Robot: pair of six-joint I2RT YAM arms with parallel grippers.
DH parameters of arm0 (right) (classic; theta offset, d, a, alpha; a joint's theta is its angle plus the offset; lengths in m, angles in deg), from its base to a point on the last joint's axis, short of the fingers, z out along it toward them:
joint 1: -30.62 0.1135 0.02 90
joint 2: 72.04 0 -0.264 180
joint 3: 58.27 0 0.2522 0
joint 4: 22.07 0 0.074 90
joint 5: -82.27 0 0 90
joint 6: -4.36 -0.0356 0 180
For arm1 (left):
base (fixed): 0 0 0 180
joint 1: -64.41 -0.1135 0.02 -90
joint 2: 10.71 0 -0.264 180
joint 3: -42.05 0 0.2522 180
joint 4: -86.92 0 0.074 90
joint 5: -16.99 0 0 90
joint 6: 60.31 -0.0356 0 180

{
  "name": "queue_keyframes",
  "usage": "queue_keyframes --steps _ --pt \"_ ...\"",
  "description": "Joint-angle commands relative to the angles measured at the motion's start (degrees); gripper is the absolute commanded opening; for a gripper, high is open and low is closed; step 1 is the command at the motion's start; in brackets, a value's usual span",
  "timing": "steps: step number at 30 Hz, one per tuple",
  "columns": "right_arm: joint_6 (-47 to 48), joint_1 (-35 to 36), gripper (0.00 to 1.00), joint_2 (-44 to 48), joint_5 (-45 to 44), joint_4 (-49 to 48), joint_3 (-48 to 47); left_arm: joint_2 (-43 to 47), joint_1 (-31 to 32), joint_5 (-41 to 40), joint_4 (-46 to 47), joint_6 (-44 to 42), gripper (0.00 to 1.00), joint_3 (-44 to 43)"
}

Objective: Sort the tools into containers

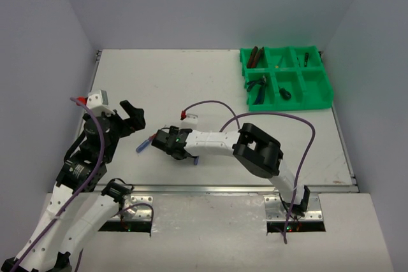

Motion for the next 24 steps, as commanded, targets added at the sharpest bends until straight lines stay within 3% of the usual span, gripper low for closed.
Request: queue_keyframes --steps 1,5,8,9,12,13,19,24 --pt "-3.7 -0.27 0.69 -0.31 1.69 -0.82 0.84 0.35 0.73 0.07 2.47 -0.45 1.0 0.08" --pt "-2.19 0.26 0.57 1.3 2.86 -4.37 2.8 0.26 0.74 0.07 2.55 -0.45 1.0 0.16" --pt "-1.23 0.53 0.27 1.85 2.85 -6.21 3.68 0.2 0.74 0.07 2.53 -0.45 1.0 0.16" --pt "-1.14 0.53 0.25 1.91 3.08 -6.22 3.61 0.24 0.76 0.07 2.49 -0.45 1.0 0.16" --pt "1.06 0.58 0.03 2.09 3.72 -6.9 2.99 0.21 0.83 -0.05 2.55 -0.45 1.0 0.16" --pt "2.18 0.53 0.0 2.34 3.95 -7.38 2.9 0.26 0.84 -0.14 2.55 -0.45 1.0 0.16" --pt "14.1 0.53 0.0 6.17 5.5 -11.39 2.98 0.09 1.17 -0.63 2.46 -0.36 1.0 0.16" --pt "17.78 0.13 0.0 11.83 6.42 -13.01 6.49 -0.37 1.18 -0.81 2.38 -0.36 1.0 0.16"
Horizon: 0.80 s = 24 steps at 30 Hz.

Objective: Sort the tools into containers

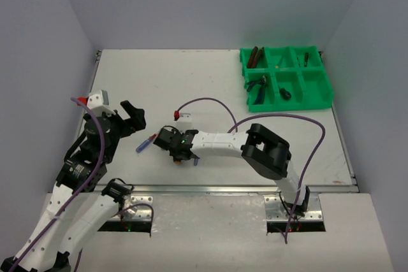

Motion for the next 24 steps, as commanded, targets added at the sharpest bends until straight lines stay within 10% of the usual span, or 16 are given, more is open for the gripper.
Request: queue_keyframes --steps 1,8,24 --pt "6.26 -0.29 0.0 10.05 -0.11 -3.76 3.28 -0.46 0.52 -0.41 2.36 -0.35 1.0 0.16" --pt "16.26 -4.85 0.0 18.08 1.32 -5.38 6.17 -1.14 0.52 -1.19 2.03 -0.19 1.0 0.07" --pt "58.91 -55.04 0.0 27.04 8.9 -10.65 8.93 -3.47 0.61 -0.48 2.29 -0.28 1.0 0.0"
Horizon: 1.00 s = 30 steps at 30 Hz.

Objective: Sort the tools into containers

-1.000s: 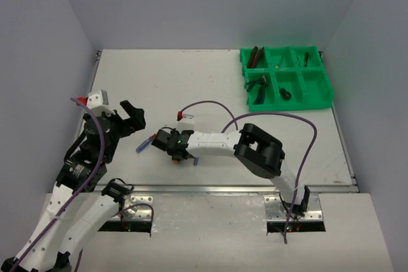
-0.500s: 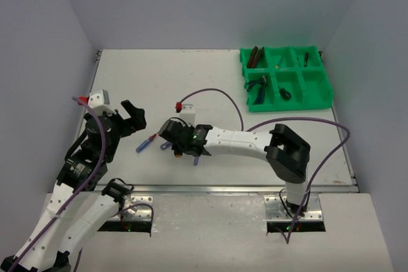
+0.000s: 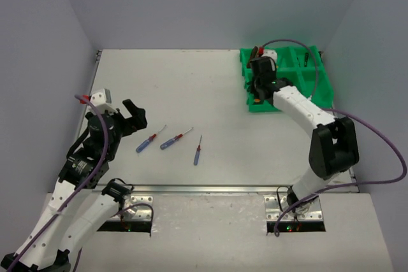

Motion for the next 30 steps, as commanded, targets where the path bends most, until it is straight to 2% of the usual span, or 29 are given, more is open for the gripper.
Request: queue_keyframes --steps 1,6,10,15,18,22,23,28,30 --pt "11.87 -7.67 0.0 -0.95 4.3 -2.85 -5.16 -1.19 0.59 0.13 2.29 -0.33 1.0 -0.01" --pt "12.78 -16.2 0.0 -5.63 11.0 -2.85 -8.29 -1.09 0.59 -0.07 2.26 -0.3 1.0 0.16" --pt "14.63 -19.37 0.0 -10.81 14.86 -2.94 -10.21 -1.9 0.59 0.13 2.38 -0.39 1.0 0.08" --pt "17.32 -19.35 0.1 -16.19 11.49 -1.85 -15.29 -3.08 0.59 0.22 2.32 -0.47 1.0 -0.01" --pt "16.6 -19.47 0.52 -16.45 8.09 -1.25 -16.55 -3.0 0.59 -0.15 2.29 -0.47 1.0 -0.01" --pt "14.12 -19.47 0.94 -13.82 11.68 0.77 -16.8 -3.24 0.59 -0.45 2.29 -0.47 1.0 -0.01" --pt "13.21 -19.43 0.99 -12.88 12.76 1.38 -16.91 -3.35 0.59 -0.52 2.24 -0.47 1.0 -0.03" --pt "6.73 -18.3 0.99 -5.66 19.94 3.73 -15.41 -3.66 0.59 -0.81 1.96 -0.41 1.0 -0.19" --pt "5.07 -14.64 0.99 -2.2 21.24 3.09 -12.73 -3.46 0.59 -0.98 1.94 -0.39 1.0 -0.28"
